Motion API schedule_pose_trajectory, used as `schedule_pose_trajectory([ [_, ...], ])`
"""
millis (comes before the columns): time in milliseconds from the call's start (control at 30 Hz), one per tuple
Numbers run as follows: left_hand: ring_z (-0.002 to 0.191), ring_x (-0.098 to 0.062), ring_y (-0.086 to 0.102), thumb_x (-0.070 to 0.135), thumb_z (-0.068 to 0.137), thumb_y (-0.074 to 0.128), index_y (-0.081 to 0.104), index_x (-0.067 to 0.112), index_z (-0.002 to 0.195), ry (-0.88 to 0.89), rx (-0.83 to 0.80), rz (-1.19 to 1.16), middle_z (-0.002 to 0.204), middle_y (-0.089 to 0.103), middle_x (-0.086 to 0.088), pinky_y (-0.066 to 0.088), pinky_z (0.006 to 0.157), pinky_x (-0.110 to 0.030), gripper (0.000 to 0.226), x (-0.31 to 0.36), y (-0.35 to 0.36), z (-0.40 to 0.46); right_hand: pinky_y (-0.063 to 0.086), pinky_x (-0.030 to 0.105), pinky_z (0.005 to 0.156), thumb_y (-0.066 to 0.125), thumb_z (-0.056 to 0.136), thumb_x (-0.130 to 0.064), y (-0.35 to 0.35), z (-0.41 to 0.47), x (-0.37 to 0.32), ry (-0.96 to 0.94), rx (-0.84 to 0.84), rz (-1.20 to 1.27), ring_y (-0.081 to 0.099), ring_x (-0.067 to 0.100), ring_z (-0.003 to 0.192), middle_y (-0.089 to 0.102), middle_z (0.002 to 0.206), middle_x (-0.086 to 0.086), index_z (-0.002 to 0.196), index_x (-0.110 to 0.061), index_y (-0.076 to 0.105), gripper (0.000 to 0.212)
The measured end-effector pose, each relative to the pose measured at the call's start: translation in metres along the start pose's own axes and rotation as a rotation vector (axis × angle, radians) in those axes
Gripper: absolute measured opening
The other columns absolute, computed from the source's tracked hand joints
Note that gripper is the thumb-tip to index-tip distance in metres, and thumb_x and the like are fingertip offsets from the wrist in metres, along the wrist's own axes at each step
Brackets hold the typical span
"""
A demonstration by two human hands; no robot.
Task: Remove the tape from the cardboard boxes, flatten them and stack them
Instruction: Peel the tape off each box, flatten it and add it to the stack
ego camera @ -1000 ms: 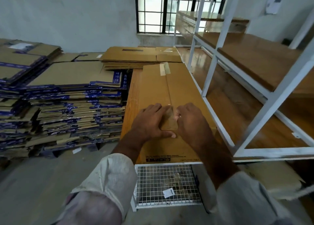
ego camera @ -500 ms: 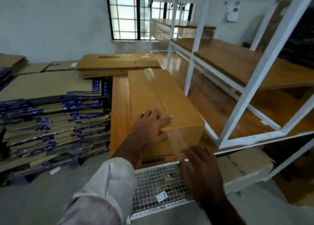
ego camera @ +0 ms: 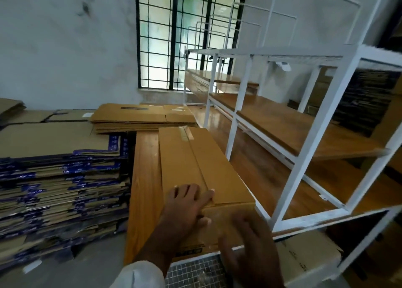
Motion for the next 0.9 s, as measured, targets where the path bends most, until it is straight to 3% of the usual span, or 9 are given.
schedule_pose_trajectory([
  [133,0.144,-0.035,0.035,0.081,0.084,0.026,0.007,0.03,0.162,-0.052,-0.002,-0.022,0.157,0.036,-0.009,0.03,0.115,-0.058,0.095,0.006,-0.001,-0.005,0.058,0.047,0.084,0.062,0.086,-0.059,0.065,0.037,0.056,0.181,-0.216,-0.149,0.066,0.023,0.104,0.068,0.115,0.003,0.116,-0.024,0.061,0.047],
  [267,0.154,-0.033,0.012,0.08,0.08,0.05,-0.009,0.02,0.161,-0.059,-0.083,0.02,0.168,0.009,-0.008,0.01,0.123,-0.056,0.116,0.006,0.0,-0.011,0.046,0.053,0.099,0.05,0.082,-0.073,0.109,0.042,0.086,0.293,-0.401,-0.192,0.061,0.02,0.12,0.064,0.13,-0.003,0.126,-0.028,0.063,0.064],
  [333,0.155,-0.032,0.004,0.079,0.079,0.054,-0.013,0.021,0.16,-0.047,-0.114,0.016,0.168,0.001,-0.007,0.004,0.124,-0.055,0.12,0.006,0.003,-0.012,0.049,0.049,0.094,0.051,0.087,-0.065,0.11,0.045,0.089,0.245,-0.369,-0.194,0.064,0.02,0.114,0.066,0.125,-0.003,0.124,-0.027,0.063,0.055],
  [500,0.153,-0.021,0.011,0.086,0.069,0.021,0.008,0.029,0.163,-0.065,-0.153,-0.162,0.166,0.014,0.002,0.006,0.123,-0.046,0.11,-0.006,-0.005,-0.009,0.048,0.026,0.068,0.054,0.105,-0.04,0.075,0.057,0.124,0.401,-0.224,0.007,0.061,0.006,0.075,0.062,0.089,-0.011,0.108,-0.027,0.06,0.015],
  [600,0.145,-0.014,0.023,0.074,0.085,0.014,0.032,0.047,0.154,-0.195,-0.146,-0.358,0.155,0.029,0.013,0.015,0.118,-0.042,0.076,-0.018,-0.009,-0.001,0.052,0.038,0.069,0.055,0.105,-0.04,0.063,0.042,0.179,0.776,-0.15,0.227,0.062,0.016,0.07,0.061,0.074,-0.001,0.085,-0.02,0.06,0.028],
  [700,0.13,-0.017,0.032,0.068,0.102,0.017,0.031,0.059,0.148,-0.285,-0.155,-0.336,0.14,0.036,0.011,0.025,0.107,-0.048,0.048,-0.014,-0.01,0.019,0.059,0.049,0.079,0.058,0.102,-0.045,0.078,0.001,0.231,1.12,-0.208,0.412,0.065,0.029,0.074,0.066,0.081,0.011,0.084,-0.009,0.064,0.041],
  [800,0.13,-0.025,0.032,0.074,0.098,0.015,0.032,0.056,0.145,-0.292,-0.215,-0.144,0.143,0.033,0.004,0.029,0.104,-0.056,0.053,0.002,-0.011,0.035,0.054,0.025,0.085,0.059,0.103,-0.032,0.089,-0.026,0.249,1.349,-0.149,0.643,0.062,0.019,0.084,0.067,0.113,0.018,0.121,-0.007,0.062,0.031],
  [867,0.131,-0.028,0.032,0.077,0.096,0.016,0.042,0.046,0.14,-0.329,-0.2,-0.107,0.147,0.032,0.001,0.03,0.103,-0.056,0.06,0.004,-0.012,0.039,0.048,0.041,0.103,0.061,0.102,-0.04,0.093,-0.035,0.253,1.432,-0.092,0.74,0.06,0.027,0.105,0.062,0.122,0.014,0.121,-0.016,0.057,0.031],
  [900,0.131,-0.028,0.032,0.077,0.095,0.019,0.045,0.043,0.138,-0.355,-0.175,-0.107,0.147,0.032,0.001,0.032,0.102,-0.055,0.06,0.003,-0.014,0.04,0.048,0.05,0.102,0.062,0.099,-0.048,0.097,-0.033,0.247,1.39,-0.195,0.72,0.06,0.031,0.108,0.062,0.12,0.013,0.116,-0.016,0.056,0.036],
])
Point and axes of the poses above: each hand's wrist, its own z-axis towards the middle knuckle, its own y-axis out of the palm, x = y × z, the point moved 10 cm from there along z, towards the middle knuckle
